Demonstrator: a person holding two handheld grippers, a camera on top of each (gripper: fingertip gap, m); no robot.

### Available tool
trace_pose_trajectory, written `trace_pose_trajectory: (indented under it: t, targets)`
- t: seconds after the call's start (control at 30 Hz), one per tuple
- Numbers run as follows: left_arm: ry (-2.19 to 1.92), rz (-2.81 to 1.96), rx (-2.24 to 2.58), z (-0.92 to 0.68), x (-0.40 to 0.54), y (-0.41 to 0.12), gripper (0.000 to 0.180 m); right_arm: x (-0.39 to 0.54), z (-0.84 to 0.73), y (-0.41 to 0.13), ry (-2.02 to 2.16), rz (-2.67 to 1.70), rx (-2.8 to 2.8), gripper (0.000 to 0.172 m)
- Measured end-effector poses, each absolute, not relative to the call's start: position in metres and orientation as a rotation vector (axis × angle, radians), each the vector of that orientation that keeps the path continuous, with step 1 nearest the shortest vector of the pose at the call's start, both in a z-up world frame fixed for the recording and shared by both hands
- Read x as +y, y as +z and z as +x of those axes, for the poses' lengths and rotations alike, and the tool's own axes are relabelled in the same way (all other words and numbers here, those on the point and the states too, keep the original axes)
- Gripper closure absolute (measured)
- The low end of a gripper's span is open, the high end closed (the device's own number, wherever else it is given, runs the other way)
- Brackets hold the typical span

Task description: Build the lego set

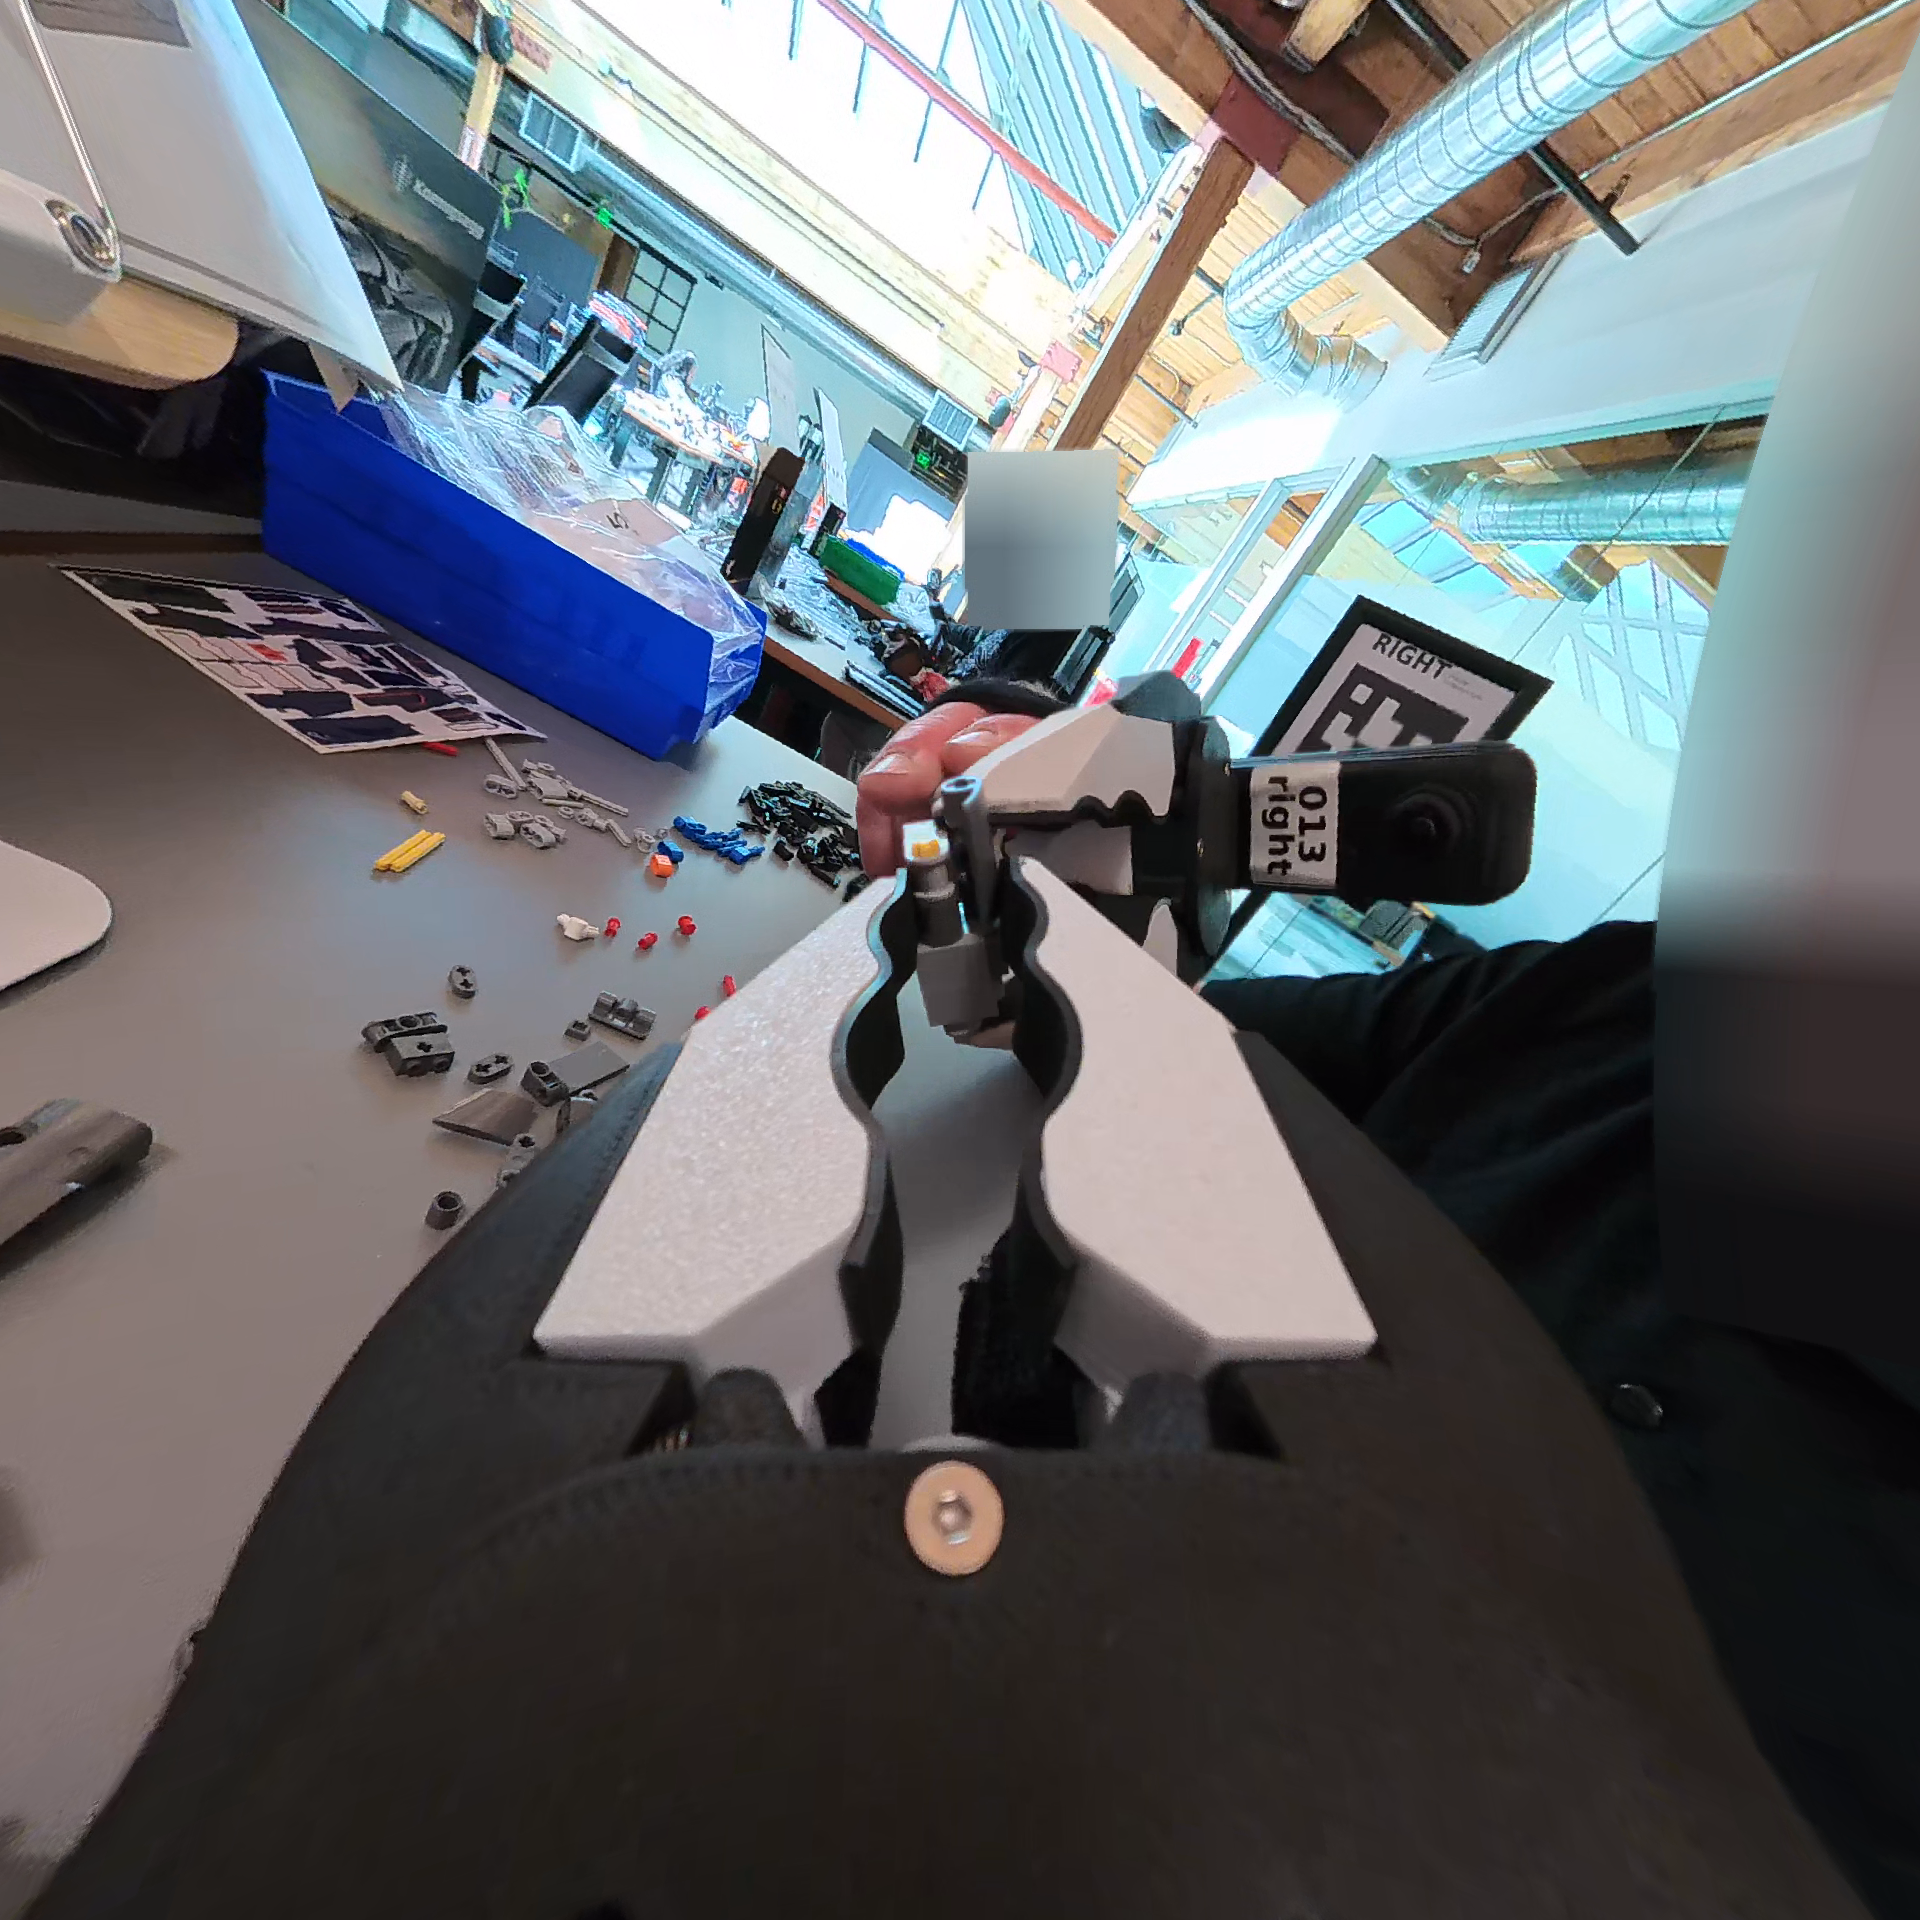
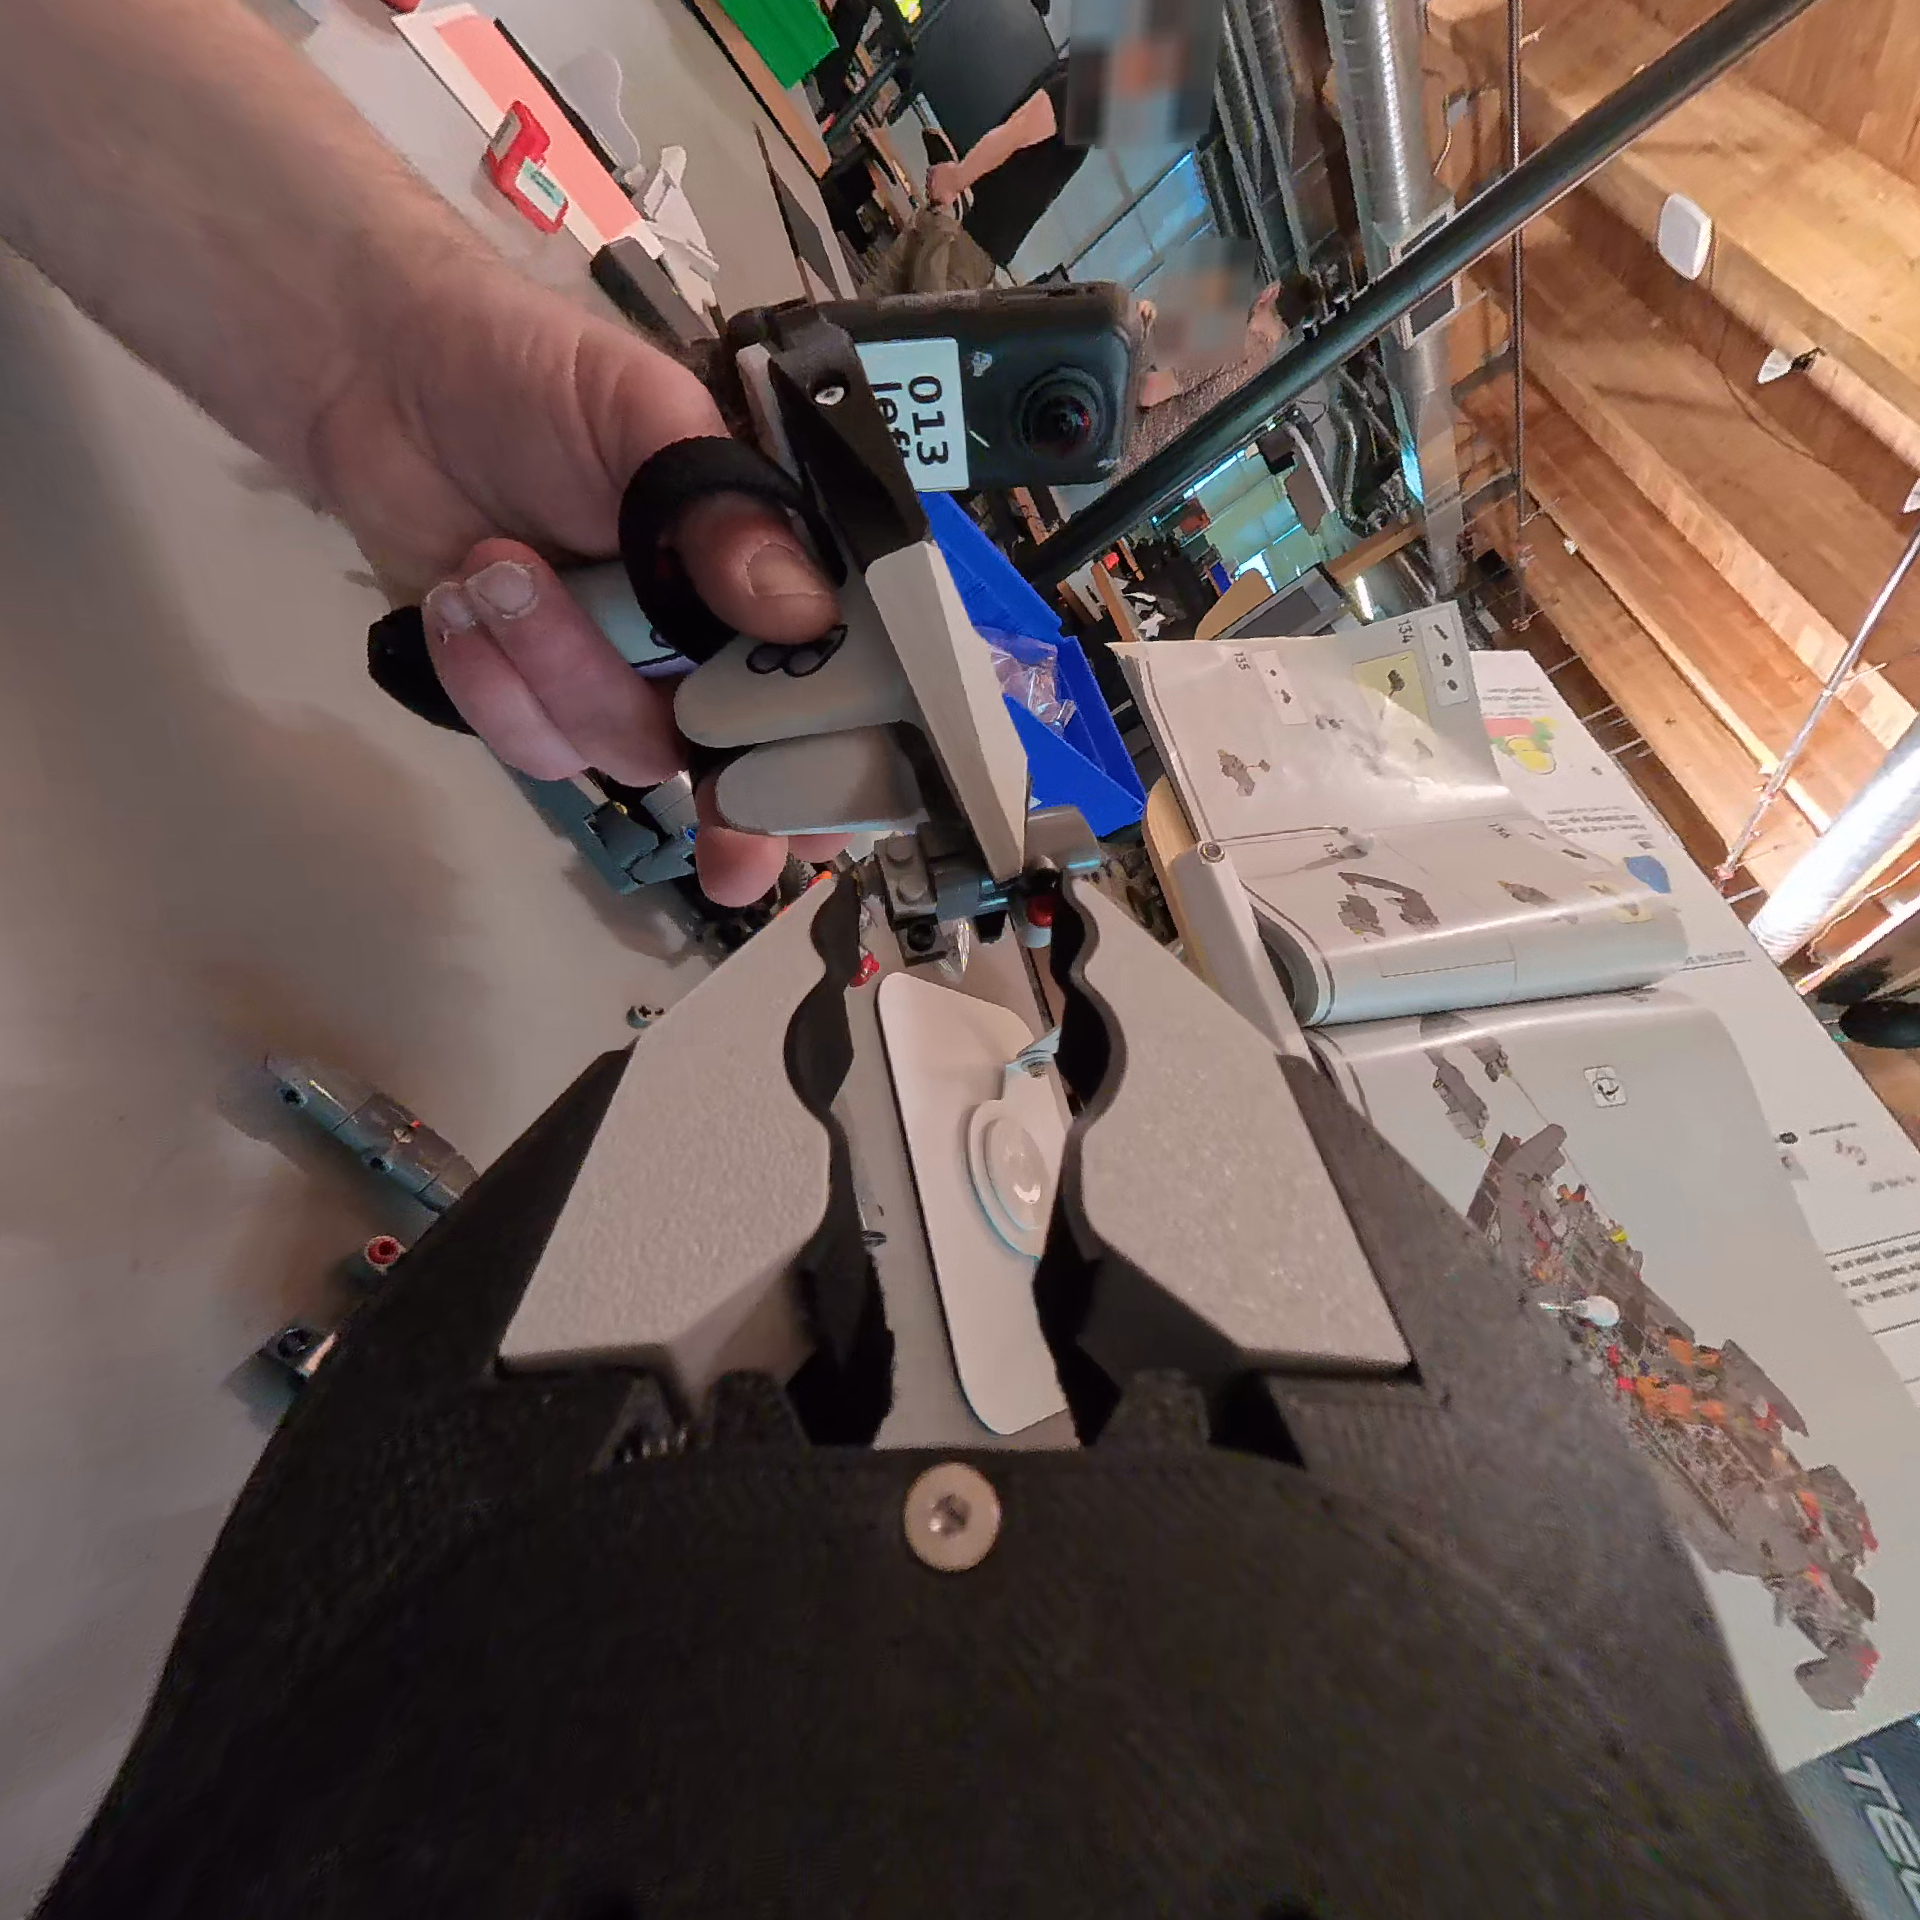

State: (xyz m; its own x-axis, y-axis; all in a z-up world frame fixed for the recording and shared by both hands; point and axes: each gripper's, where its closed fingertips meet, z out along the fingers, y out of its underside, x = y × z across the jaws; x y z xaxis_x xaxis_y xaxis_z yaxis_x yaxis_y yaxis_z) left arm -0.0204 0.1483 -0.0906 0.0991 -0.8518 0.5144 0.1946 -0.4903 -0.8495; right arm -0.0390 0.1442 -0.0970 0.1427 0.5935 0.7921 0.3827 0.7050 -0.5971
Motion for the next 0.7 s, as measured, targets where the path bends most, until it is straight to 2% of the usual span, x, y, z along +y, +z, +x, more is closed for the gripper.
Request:
trace_pose_trajectory:
  t: [0.07,0.23,0.3,0.37,0.47,0.7]
  targets:
    - [-1.536,-1.52,0.668,-0.0202,0.1484,-0.0913,0.167,0.1442,-0.038,-0.0962,0.181,-0.853,-1.467,0.144]
    - [-1.484,-1.498,0.673,-0.0177,0.1475,-0.0894,0.167,0.1431,-0.0354,-0.094,0.157,-0.816,-1.469,0.142]
    - [-1.488,-1.486,0.655,-0.0181,0.148,-0.086,0.167,0.1425,-0.0346,-0.0939,0.165,-0.821,-1.473,0.128]
    - [-1.501,-1.48,0.645,-0.0195,0.149,-0.0842,0.167,0.1415,-0.0363,-0.0974,0.156,-0.827,-1.485,0.122]
    - [-1.528,-1.487,0.643,-0.0175,0.1482,-0.0873,0.167,0.1422,-0.0379,-0.0954,0.127,-0.821,-1.458,0.132]
    - [-1.553,-1.483,0.634,-0.016,0.146,-0.0876,0.167,0.1421,-0.0383,-0.0951,0.13,-0.823,-1.448,0.131]
